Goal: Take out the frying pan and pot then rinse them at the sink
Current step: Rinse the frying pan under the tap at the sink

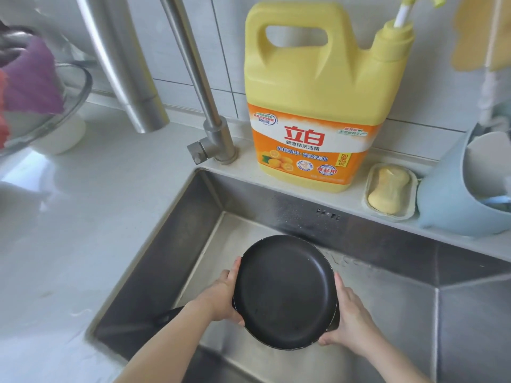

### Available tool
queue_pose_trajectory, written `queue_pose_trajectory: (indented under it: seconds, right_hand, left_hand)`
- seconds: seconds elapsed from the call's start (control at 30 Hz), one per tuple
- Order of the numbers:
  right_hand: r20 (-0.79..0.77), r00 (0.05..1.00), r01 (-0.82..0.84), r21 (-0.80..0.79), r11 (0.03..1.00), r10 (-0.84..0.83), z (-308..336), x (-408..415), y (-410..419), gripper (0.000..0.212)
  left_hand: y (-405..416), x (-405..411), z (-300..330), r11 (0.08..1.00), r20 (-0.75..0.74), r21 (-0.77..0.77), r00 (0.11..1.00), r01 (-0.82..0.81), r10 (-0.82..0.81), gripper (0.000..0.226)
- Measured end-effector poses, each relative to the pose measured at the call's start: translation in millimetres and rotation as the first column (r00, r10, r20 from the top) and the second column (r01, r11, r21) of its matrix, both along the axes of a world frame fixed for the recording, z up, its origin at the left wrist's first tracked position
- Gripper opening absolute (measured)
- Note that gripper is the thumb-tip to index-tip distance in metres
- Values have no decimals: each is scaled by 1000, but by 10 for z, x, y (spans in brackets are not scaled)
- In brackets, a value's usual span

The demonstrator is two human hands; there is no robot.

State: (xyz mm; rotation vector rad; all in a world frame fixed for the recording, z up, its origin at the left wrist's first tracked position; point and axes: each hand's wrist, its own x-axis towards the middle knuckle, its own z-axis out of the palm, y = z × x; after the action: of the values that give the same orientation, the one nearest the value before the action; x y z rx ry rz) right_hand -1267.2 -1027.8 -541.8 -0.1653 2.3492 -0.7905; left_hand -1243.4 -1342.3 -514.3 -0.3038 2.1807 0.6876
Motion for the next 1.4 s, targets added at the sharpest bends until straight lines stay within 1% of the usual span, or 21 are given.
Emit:
queue_pose_trajectory:
  seconds: [0.07, 0.1, 0.13, 0.17, 0.2, 0.27, 0.3, 0.37, 0.5, 0.53, 0.6, 0.7, 0.87, 0.97, 1.07, 1.2, 1.23, 1.27, 1.3, 1.37, 1.4]
  right_hand:
    - [16, 1000, 6, 16, 1000, -7, 33, -11, 1, 156]
    - [20, 1000, 10, 23, 1000, -10, 48, -16, -1, 155]
    - [19, 1000, 10, 24, 1000, -11, 67, -22, -8, 154]
    - [18, 1000, 8, 27, 1000, -9, 83, -24, -16, 153]
    - [20, 1000, 5, 34, 999, -6, 98, -25, -26, 153]
    - [32, 999, 2, 39, 999, -3, 124, -31, -36, 154]
    - [30, 1000, -3, 38, 999, 2, 128, -34, -36, 154]
    - [28, 1000, -11, 37, 999, 10, 139, -35, -39, 153]
    - [28, 1000, 3, 39, 999, -4, 128, -37, -34, 152]
    - [25, 1000, 5, 41, 999, -6, 126, -35, -36, 152]
    - [23, 1000, 1, 47, 999, -2, 125, -35, -40, 152]
    - [19, 1000, -7, 58, 998, 6, 117, -42, -41, 152]
    - [15, 1000, -18, 56, 998, 17, 88, -50, -35, 151]
    - [15, 1000, -21, 58, 998, 20, 75, -53, -36, 150]
    - [18, 1000, -25, 56, 998, 24, 69, -65, -36, 151]
    - [27, 999, -23, 44, 999, 22, 69, -69, -26, 151]
    - [34, 999, -21, 36, 999, 20, 67, -67, -22, 152]
    - [41, 999, -18, 27, 999, 17, 63, -67, -17, 152]
    - [49, 999, -15, 19, 1000, 14, 58, -67, -12, 152]
    - [76, 997, -11, -6, 1000, 11, 48, -76, -1, 152]
    - [95, 995, -8, -23, 1000, 10, 42, -85, 3, 151]
  left_hand:
    - [-11, -90, 170, 999, -66, -13, 997, -46, 45, 133]
    - [-34, -151, 305, 993, -164, 4, 980, -117, 116, 122]
    - [-63, -213, 468, 977, -313, 35, 926, -211, 211, 110]
    - [-91, -283, 659, 948, -479, 86, 822, -306, 309, 99]
    - [-112, -359, 868, 909, -615, 151, 683, -388, 393, 90]
    - [-153, -551, 1257, 831, -751, 269, 434, -488, 498, 79]
    - [-172, -661, 1433, 794, -757, 322, 364, -516, 543, 75]
    - [-199, -902, 1710, 736, -713, 385, 327, -557, 621, 66]
    - [-224, -1294, 1853, 668, -633, 420, 330, -614, 701, 34]
    - [-242, -1355, 1834, 660, -639, 403, 321, -634, 699, 34]
    - [-283, -1441, 1781, 670, -661, 345, 336, -658, 671, 31]
    - [-338, -1503, 1718, 699, -685, 287, 370, -654, 627, 16]
    - [-418, -1471, 1681, 692, -659, 348, 360, -633, 661, 10]
    - [-415, -1465, 1750, 658, -621, 388, 345, -645, 704, 7]
    - [-391, -1421, 1787, 697, -666, 369, 348, -614, 659, 22]
    - [-189, -1086, 1671, 646, -635, 493, 266, -582, 725, 18]
    - [-151, -929, 1562, 668, -629, 489, 304, -561, 715, 21]
    - [-131, -765, 1408, 725, -624, 430, 402, -538, 669, 34]
    - [-121, -601, 1216, 796, -590, 341, 546, -500, 595, 49]
    - [-120, -300, 792, 920, -437, 116, 812, -375, 386, 76]
    - [-120, -193, 588, 958, -344, 20, 897, -288, 277, 88]
